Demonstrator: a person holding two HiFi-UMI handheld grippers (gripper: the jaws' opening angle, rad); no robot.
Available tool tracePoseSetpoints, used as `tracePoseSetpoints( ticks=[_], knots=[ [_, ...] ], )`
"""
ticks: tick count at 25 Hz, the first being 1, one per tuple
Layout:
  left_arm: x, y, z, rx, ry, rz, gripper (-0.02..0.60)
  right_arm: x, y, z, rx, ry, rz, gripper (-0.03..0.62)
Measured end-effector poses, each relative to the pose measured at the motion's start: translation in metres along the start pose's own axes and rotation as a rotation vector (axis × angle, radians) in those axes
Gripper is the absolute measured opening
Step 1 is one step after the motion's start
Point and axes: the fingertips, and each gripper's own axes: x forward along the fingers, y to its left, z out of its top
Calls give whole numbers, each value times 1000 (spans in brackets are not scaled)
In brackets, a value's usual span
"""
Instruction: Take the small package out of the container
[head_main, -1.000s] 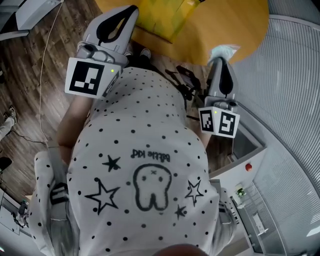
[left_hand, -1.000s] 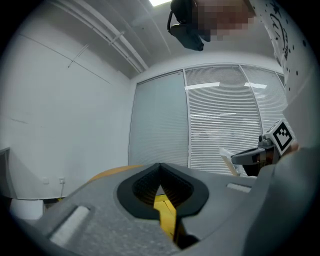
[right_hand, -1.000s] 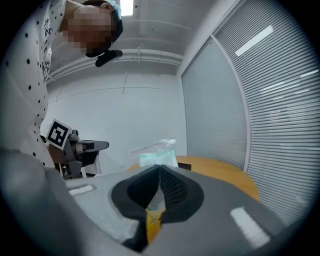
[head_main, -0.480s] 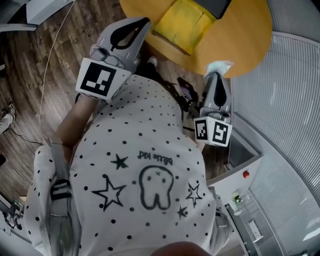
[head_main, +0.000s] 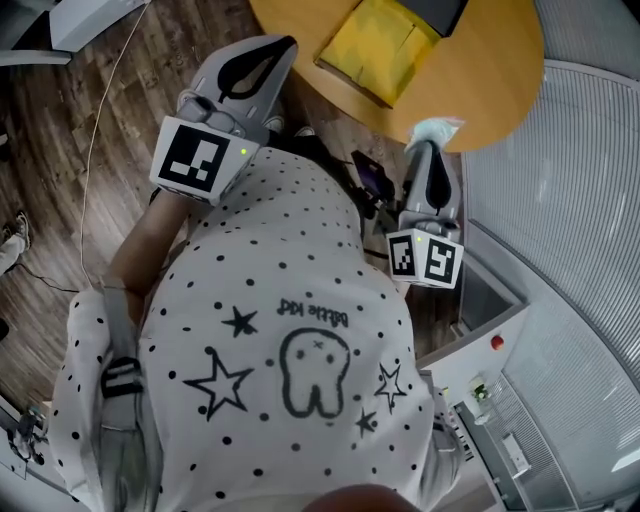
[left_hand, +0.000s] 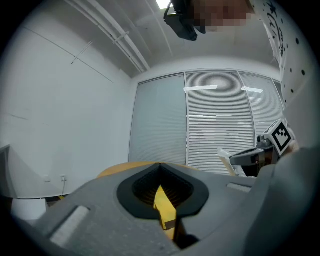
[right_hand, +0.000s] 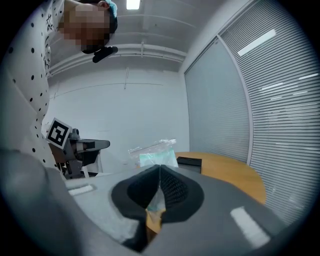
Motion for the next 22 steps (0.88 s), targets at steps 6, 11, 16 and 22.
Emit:
tracePoseSetpoints(
  ticks=[6,11,16,22],
  knots=[
    [-2,10,4,0,-2,32,10,2,1,4,-13,1,8,3],
    [0,4,9,21,-1,3,10,2,-3,3,-14,7,2,3],
    [0,7,10,6,-8,21,11,3,-3,1,-13,16,5,3],
    [1,8,12,3,-11,25,10,4,-2,2,-10,17,11,3]
  ],
)
